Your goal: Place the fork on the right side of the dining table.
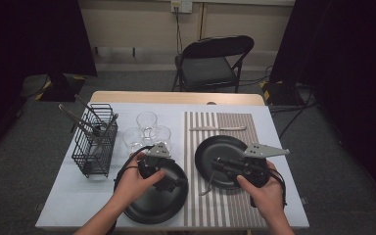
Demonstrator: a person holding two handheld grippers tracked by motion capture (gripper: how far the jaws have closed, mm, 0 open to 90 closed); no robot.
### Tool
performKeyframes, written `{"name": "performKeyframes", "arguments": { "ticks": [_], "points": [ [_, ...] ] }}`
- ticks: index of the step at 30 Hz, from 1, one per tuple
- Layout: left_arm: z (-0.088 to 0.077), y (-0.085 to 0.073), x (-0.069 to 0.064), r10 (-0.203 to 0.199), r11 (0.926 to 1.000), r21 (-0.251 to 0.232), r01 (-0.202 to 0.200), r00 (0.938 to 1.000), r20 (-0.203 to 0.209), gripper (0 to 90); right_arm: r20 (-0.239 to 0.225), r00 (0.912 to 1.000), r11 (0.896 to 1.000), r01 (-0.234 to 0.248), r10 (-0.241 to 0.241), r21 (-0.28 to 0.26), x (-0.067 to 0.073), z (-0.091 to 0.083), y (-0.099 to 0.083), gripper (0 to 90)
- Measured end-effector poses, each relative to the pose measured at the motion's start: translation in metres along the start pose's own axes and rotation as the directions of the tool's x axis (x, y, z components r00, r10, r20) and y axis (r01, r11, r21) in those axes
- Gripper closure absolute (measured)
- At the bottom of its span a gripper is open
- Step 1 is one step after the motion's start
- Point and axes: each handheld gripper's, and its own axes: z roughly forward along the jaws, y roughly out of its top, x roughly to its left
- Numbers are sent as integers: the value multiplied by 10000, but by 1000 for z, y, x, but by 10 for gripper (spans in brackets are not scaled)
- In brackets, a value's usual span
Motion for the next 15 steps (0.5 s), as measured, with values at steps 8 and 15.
{"name": "performKeyframes", "arguments": {
  "ticks": [8,15],
  "points": [
    [-2,-1,1,-17,10000,-8,17,9999,-128,171,55,9999,9998,151,-152,120,1,-5,3,786],
    [-3,-3,0,-56,10000,12,56,10000,-74,170,21,10000,10000,19,-20,78,4,-7,-5,785]
  ]
}}
